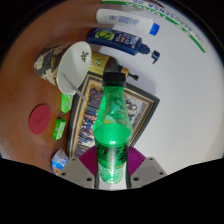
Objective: Pour water
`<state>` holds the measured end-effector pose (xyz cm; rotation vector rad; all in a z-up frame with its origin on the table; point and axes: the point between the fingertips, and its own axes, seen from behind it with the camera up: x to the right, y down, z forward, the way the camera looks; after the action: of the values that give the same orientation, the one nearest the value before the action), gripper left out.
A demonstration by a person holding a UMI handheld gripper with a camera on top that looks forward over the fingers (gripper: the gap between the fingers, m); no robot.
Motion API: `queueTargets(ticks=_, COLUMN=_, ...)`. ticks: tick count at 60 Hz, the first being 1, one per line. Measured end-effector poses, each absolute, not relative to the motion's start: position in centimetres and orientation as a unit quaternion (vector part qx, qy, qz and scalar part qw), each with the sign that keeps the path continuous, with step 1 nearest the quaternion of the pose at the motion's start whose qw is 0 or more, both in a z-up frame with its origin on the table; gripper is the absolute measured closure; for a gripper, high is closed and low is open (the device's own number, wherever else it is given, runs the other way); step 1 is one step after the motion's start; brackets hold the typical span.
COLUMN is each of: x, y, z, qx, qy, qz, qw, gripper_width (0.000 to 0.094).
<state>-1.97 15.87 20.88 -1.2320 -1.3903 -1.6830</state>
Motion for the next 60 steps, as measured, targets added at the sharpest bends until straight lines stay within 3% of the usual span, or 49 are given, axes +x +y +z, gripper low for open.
queueTargets(ticks=6, x=-2.0, y=16.4, z=19.9, qx=-0.446, qy=-0.549, qz=-0.649, qw=0.28, gripper_width=0.0583)
queueTargets(ticks=17, x=-2.4, y=16.8, z=19.5, qx=-0.453, qy=-0.558, qz=-0.629, qw=0.297, gripper_width=0.0584)
queueTargets(ticks=28, x=-1.8, y=16.7, z=20.2, qx=-0.588, qy=-0.467, qz=-0.522, qw=0.405, gripper_width=0.0584)
queueTargets(ticks=41, x=-2.3, y=15.7, z=21.1, qx=-0.738, qy=-0.268, qz=-0.283, qw=0.551, gripper_width=0.0584)
queueTargets(ticks=51, x=-2.2, y=16.2, z=17.1, qx=-0.791, qy=-0.16, qz=-0.131, qw=0.575, gripper_width=0.0585)
queueTargets(ticks=60, x=-2.4, y=16.9, z=12.5, qx=-0.816, qy=-0.102, qz=-0.036, qw=0.568, gripper_width=0.0586)
